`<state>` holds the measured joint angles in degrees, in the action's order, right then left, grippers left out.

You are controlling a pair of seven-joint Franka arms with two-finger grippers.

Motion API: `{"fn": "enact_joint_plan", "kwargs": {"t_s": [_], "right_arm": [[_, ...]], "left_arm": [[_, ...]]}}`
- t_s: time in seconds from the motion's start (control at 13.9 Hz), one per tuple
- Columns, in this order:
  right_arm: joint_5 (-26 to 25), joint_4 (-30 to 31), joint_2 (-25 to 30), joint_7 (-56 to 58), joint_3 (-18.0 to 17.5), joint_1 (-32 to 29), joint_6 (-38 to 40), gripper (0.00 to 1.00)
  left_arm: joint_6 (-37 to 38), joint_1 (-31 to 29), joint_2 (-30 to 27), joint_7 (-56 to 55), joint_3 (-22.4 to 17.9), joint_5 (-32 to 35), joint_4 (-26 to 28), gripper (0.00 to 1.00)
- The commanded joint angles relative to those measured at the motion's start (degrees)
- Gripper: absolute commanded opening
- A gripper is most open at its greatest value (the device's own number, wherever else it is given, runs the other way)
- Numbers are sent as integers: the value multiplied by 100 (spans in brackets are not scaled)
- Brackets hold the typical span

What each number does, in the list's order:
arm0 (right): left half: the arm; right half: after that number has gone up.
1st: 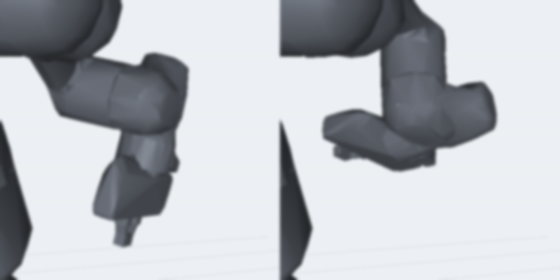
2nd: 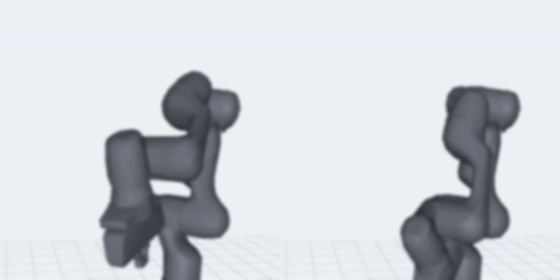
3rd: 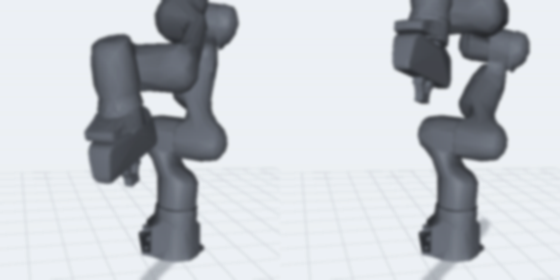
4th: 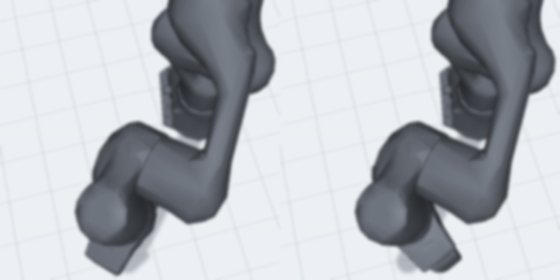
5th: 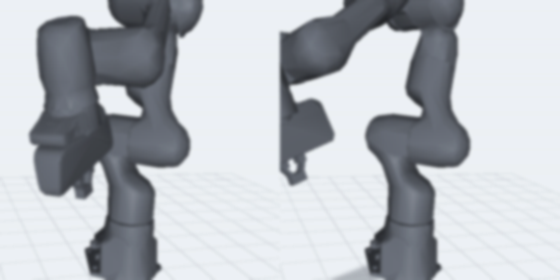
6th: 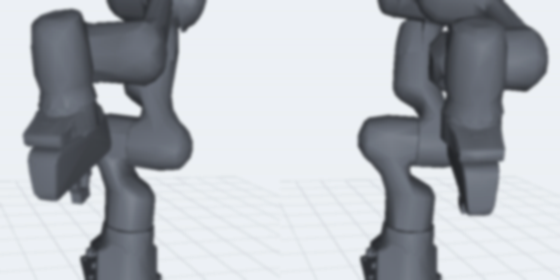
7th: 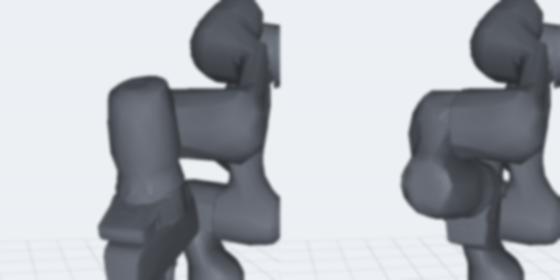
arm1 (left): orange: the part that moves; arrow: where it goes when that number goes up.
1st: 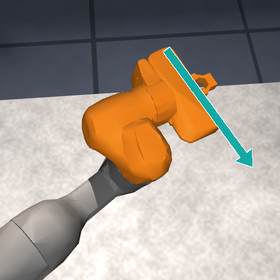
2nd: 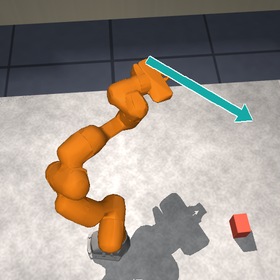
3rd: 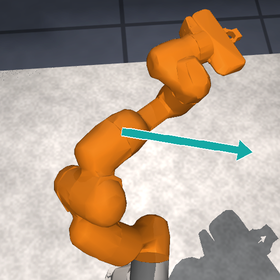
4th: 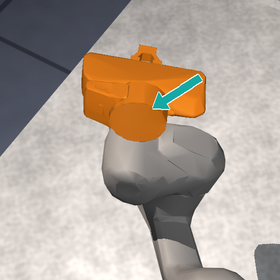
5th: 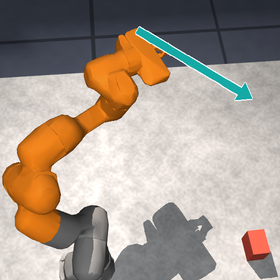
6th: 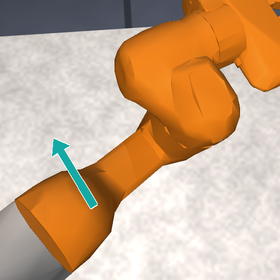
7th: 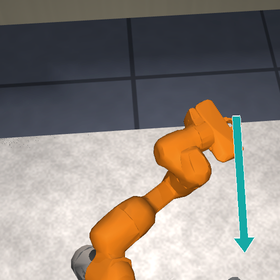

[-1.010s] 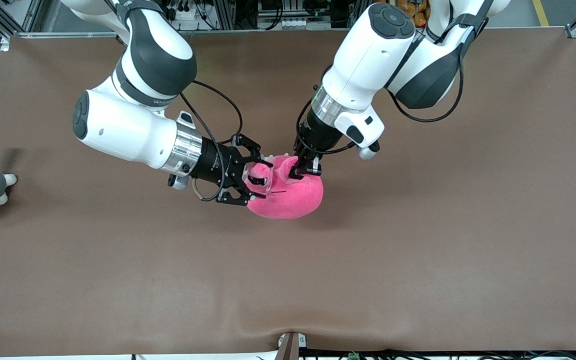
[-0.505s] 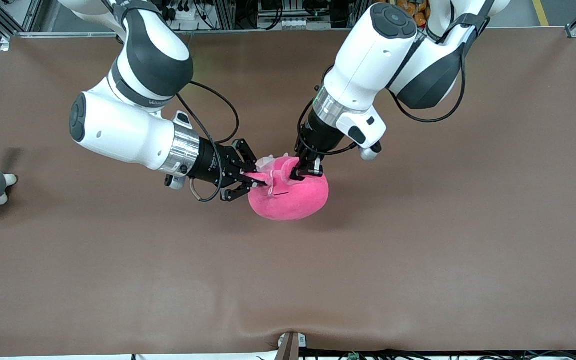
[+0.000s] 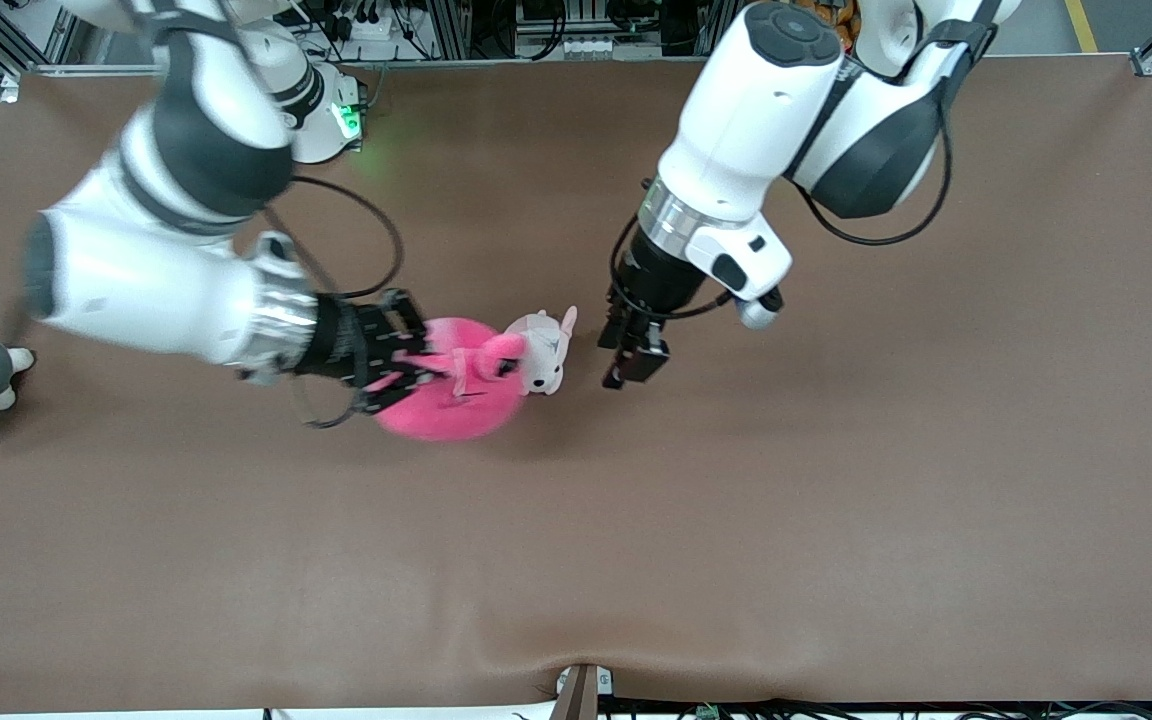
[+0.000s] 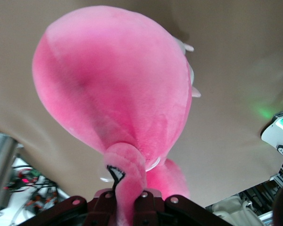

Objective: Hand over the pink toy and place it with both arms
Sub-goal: 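Open the left gripper and draw it back while the right gripper holds the plush, then carry the plush with the right gripper and lower it beside the gray toy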

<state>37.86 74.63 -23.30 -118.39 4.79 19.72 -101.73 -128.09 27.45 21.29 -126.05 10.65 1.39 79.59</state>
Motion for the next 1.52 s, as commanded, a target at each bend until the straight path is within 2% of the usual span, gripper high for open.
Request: {"fn": "enact_joint_plan", "kwargs": {"t_s": [0.0, 0.22, 0.36, 0.43, 0.58, 0.72, 1.01, 1.37, 1.44], "right_arm": [[10, 8, 334, 542, -93, -835, 643, 0], [369, 8, 379, 1474, -93, -2030, 1443, 0], [441, 95, 318, 1958, -84, -2672, 1586, 0], [441, 279, 309, 2335, -84, -2945, 1647, 6], [432, 1207, 317, 4086, -84, -3481, 1640, 0], [441, 1703, 134, 5226, -84, -3965, 1534, 0], [502, 2046, -455, 6377, -84, -4458, 1534, 0], [836, 2065, -1123, 7268, -84, -4775, 1481, 0], [828, 1986, -1168, 7426, -84, -4776, 1472, 28]], "left_arm": [[91, -327, -28, 825, 7, 116, -31, 100], [327, -783, -45, 1826, 7, 116, 57, 100], [784, -1213, -124, 2722, 7, 107, 57, 100], [977, -1442, -168, 3101, 16, 98, 48, 100], [1233, -1724, -300, 3699, 34, 72, 74, 100], [1584, -1988, -475, 4454, 69, 19, 92, 100], [2322, -2156, -1116, 5957, 8, -69, 381, 100], [2421, -2375, -2136, 7619, -72, -78, 1549, 100], [2429, -2393, -2190, 7883, -72, -104, 1629, 100]]}}
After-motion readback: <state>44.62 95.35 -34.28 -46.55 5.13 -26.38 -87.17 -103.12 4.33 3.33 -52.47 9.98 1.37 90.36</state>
